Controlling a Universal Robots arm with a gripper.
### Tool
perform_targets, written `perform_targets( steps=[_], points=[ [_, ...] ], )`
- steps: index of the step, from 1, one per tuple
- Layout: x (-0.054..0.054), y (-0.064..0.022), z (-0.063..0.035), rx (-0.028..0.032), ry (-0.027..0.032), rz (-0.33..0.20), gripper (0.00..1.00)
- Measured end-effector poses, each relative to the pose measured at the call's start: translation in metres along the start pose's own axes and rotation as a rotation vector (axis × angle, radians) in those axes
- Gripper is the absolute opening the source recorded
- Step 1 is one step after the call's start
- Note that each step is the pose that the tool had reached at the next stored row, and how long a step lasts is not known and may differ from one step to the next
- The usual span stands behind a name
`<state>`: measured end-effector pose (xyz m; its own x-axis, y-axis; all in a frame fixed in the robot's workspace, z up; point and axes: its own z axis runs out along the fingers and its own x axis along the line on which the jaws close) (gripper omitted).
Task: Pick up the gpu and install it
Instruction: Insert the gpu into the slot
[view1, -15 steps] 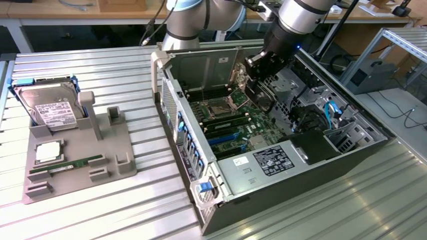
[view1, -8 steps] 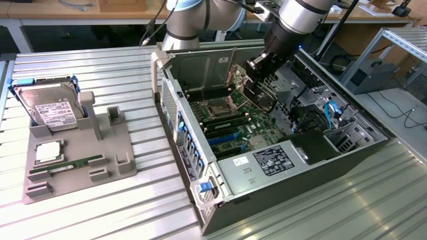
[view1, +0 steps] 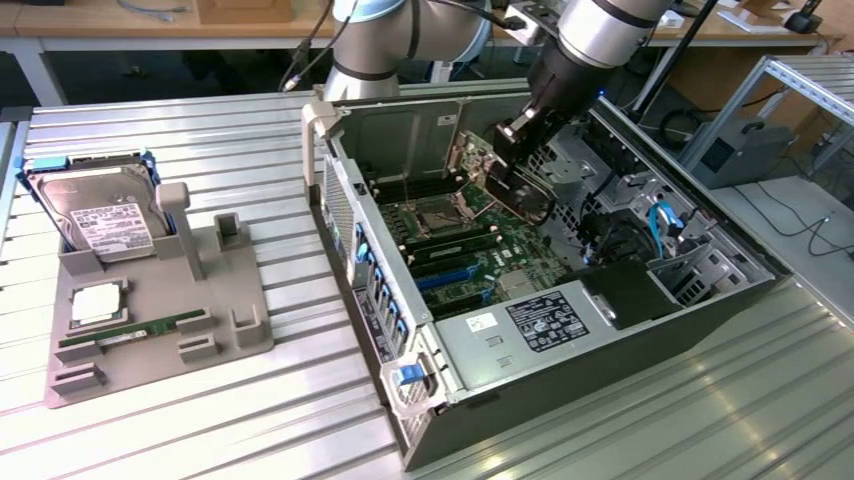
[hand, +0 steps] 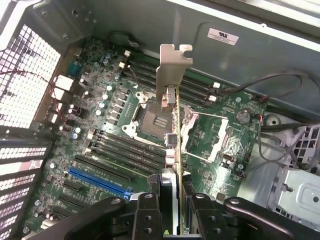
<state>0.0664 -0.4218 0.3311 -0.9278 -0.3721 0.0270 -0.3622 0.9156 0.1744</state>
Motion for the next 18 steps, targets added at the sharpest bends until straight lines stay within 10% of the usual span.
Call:
perform_targets(
  steps=[18],
  points=[
    [0.0, 0.0, 0.0002, 0.0052, 0.034, -0.192, 0.28]
  ],
)
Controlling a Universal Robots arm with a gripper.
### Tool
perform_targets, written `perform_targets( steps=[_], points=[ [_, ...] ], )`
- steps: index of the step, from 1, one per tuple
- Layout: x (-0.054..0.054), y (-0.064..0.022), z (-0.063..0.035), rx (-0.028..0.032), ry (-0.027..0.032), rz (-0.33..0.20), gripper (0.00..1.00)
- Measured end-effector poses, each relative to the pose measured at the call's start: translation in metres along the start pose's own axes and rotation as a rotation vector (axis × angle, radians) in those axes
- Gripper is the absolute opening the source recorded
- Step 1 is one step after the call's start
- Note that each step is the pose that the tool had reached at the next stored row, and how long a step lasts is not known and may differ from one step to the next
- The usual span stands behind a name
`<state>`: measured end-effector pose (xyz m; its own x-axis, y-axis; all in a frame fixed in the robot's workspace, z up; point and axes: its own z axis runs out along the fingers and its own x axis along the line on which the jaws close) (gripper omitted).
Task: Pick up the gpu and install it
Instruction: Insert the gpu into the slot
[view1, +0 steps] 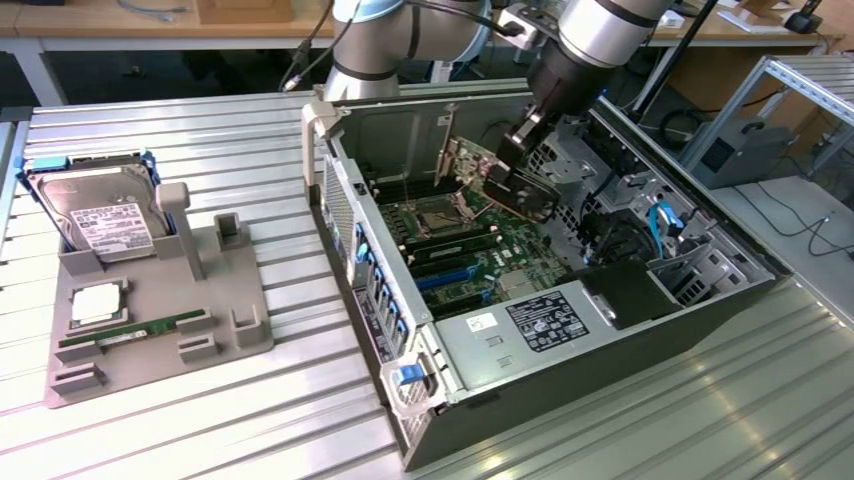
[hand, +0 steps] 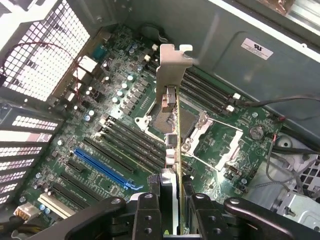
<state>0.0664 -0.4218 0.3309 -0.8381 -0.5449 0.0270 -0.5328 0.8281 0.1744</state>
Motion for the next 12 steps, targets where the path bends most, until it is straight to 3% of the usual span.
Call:
perform_targets(
  steps=[12],
  points=[
    [0.0, -0.0001, 0.0003, 0.0032, 0.0205, -0.116, 0.28]
  ],
)
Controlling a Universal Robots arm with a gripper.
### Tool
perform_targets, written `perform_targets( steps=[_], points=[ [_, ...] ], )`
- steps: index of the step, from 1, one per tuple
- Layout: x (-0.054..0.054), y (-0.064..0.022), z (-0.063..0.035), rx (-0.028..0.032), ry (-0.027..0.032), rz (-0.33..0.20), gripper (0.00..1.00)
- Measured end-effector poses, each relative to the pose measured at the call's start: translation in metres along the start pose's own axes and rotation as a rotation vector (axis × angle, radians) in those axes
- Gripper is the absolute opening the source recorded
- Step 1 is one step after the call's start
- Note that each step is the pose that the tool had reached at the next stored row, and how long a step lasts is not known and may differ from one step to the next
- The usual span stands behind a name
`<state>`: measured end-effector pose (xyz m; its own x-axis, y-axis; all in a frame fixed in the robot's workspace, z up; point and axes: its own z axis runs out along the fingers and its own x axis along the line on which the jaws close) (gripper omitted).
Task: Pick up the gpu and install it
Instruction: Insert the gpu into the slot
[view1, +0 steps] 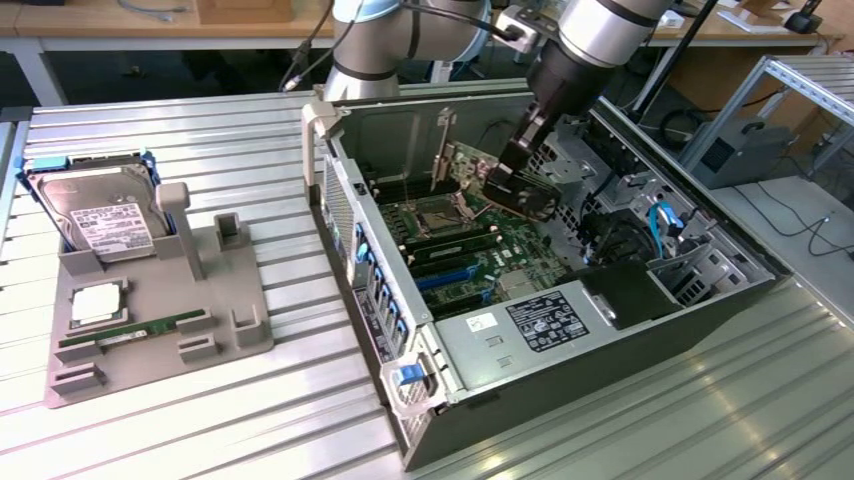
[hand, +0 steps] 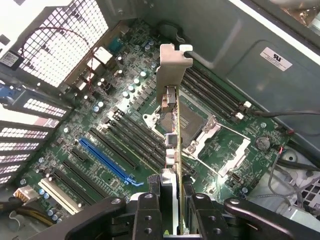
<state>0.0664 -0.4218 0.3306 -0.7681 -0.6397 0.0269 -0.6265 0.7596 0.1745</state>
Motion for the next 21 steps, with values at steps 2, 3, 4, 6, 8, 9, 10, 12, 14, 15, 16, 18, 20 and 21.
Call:
perform_targets(
  steps=[2, 3, 4, 6, 8, 9, 10, 12, 14, 15, 16, 18, 20, 21],
  points=[
    [0.0, 0.0, 0.0, 0.0005, 0.0033, -0.018, 0.28],
    [0.0, 0.0, 0.0, 0.0007, 0.0046, -0.026, 0.28],
    [0.0, 0.0, 0.0, 0.001, 0.0064, -0.036, 0.28],
    [0.0, 0.0, 0.0, 0.0014, 0.0089, -0.05, 0.28],
    [0.0, 0.0, 0.0001, 0.0019, 0.0122, -0.069, 0.28],
    [0.0, 0.0, 0.0001, 0.002, 0.0133, -0.075, 0.28],
    [0.0, 0.0, 0.0, 0.0023, 0.015, -0.084, 0.28],
    [0.0, 0.0, 0.0001, 0.0028, 0.018, -0.101, 0.28],
    [0.0, 0.0, 0.0001, 0.003, 0.0196, -0.11, 0.28],
    [0.0, 0.0, 0.0001, 0.0031, 0.0205, -0.116, 0.28],
    [0.0, 0.0, 0.0001, 0.0033, 0.0214, -0.121, 0.28],
    [0.0, 0.0, 0.0001, 0.0036, 0.023, -0.129, 0.28],
    [0.0, 0.0, 0.0001, 0.0038, 0.0246, -0.139, 0.28],
    [0.0, 0.0, 0.0001, 0.0039, 0.0255, -0.144, 0.28]
  ],
)
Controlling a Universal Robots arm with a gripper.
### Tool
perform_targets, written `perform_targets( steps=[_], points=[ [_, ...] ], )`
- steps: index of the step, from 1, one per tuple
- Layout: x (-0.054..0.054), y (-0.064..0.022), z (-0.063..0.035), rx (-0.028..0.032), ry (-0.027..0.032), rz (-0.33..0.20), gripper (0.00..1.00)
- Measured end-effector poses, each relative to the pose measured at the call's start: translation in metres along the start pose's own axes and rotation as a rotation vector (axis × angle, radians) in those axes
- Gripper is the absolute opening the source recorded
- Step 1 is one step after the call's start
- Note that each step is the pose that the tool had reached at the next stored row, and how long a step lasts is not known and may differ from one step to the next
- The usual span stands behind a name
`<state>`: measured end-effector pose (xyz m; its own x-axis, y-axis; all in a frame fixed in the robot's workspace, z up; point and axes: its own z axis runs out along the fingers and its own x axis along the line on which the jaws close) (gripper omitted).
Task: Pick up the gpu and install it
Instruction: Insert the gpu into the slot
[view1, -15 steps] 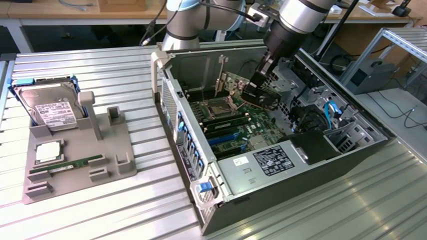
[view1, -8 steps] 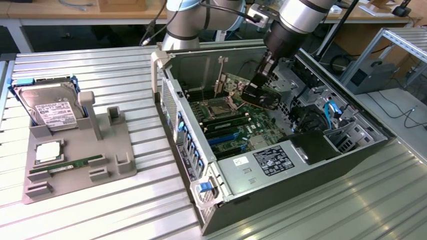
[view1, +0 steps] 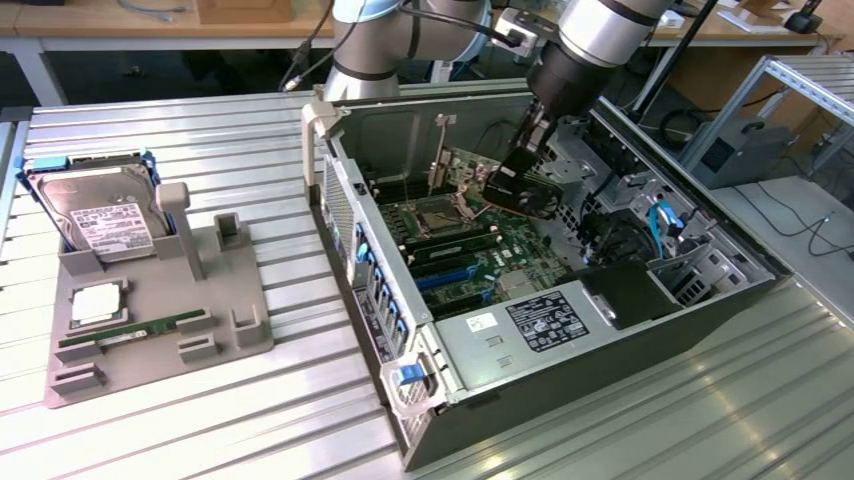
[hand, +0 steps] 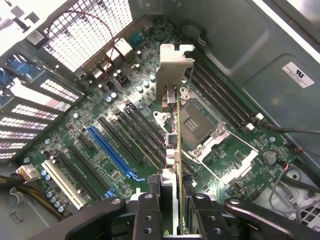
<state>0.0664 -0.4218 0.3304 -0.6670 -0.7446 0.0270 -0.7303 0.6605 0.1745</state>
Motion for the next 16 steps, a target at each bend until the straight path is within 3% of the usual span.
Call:
perform_targets(
  steps=[16],
  points=[
    [0.0, 0.0, 0.0001, 0.002, 0.0127, -0.072, 0.28]
  ],
)
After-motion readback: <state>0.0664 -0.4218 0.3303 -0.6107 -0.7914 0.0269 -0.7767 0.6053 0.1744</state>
